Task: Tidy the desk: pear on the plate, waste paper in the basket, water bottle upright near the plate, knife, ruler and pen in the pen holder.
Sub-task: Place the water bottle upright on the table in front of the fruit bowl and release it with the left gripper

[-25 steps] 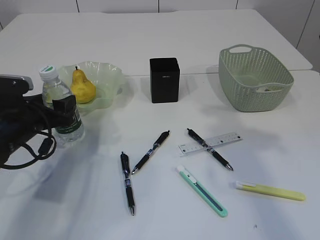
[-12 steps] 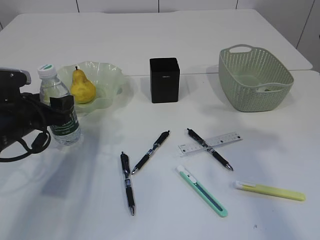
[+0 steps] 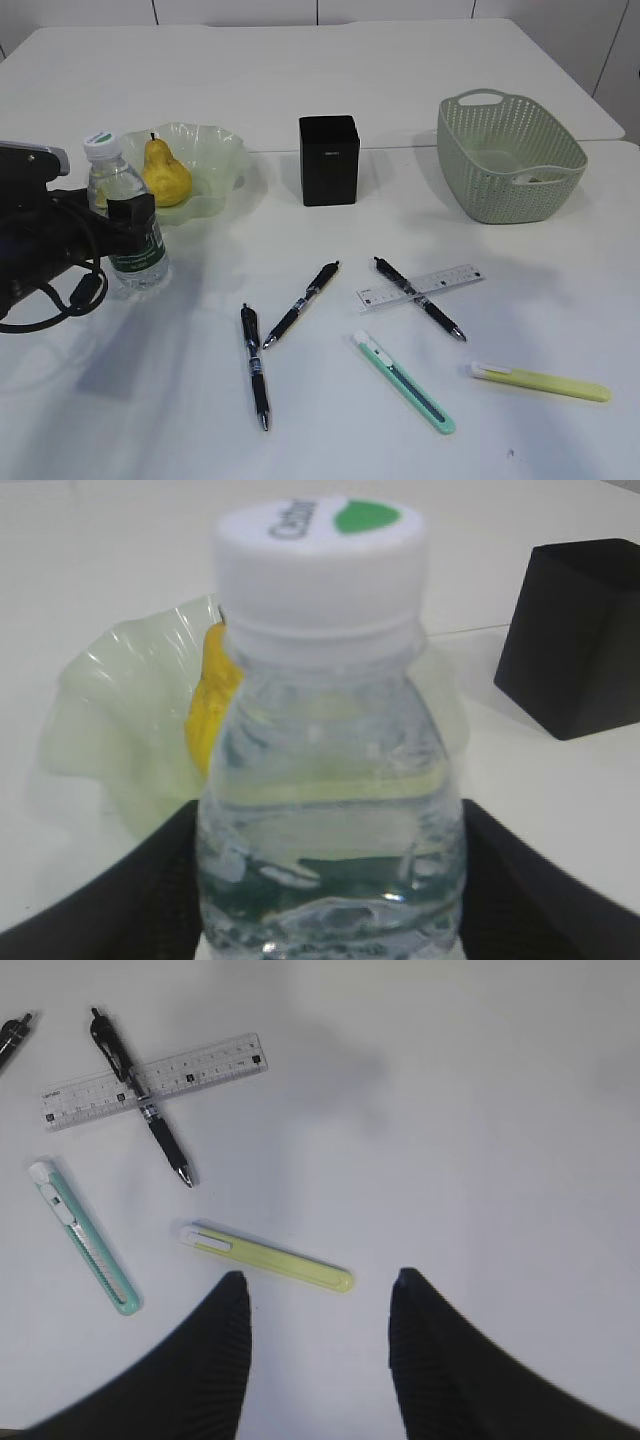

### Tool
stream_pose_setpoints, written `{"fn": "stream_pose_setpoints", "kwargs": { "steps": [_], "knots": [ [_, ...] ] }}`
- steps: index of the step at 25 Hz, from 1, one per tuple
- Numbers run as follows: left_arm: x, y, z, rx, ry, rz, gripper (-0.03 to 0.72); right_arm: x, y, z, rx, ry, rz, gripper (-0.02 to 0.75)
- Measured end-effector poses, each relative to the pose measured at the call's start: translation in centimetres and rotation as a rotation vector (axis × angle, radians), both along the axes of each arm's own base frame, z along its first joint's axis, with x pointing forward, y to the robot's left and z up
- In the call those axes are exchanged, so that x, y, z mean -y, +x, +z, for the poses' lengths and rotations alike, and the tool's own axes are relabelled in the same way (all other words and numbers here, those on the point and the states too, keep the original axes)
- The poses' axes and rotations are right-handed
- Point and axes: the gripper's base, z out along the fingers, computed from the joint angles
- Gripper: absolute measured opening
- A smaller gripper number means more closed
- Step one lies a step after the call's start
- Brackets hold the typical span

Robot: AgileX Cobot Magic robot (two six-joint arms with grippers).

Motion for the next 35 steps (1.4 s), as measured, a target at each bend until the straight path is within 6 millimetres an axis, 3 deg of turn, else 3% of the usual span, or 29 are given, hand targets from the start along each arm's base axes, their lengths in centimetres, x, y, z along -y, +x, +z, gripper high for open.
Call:
{"fn": "stream_pose_setpoints", "kwargs": {
  "steps": [8,21,35],
  "knots": [
    [0.0,0.0,0.0,0.003,0.002,-0.006,0.596,0.0,0.0,0.0,0.000,0.000,0.000,0.370],
    [0.0,-0.1,0.2,-0.017,0.007,-0.006,0.597,0.1,0.0,0.0,0.001,-0.010,0.006,0.370],
    [-0.1,-0.6,3.3,0.002,0.005,-0.005,0.594,0.4,0.0,0.0,0.002,-0.044,-0.002,0.370]
  ]
}}
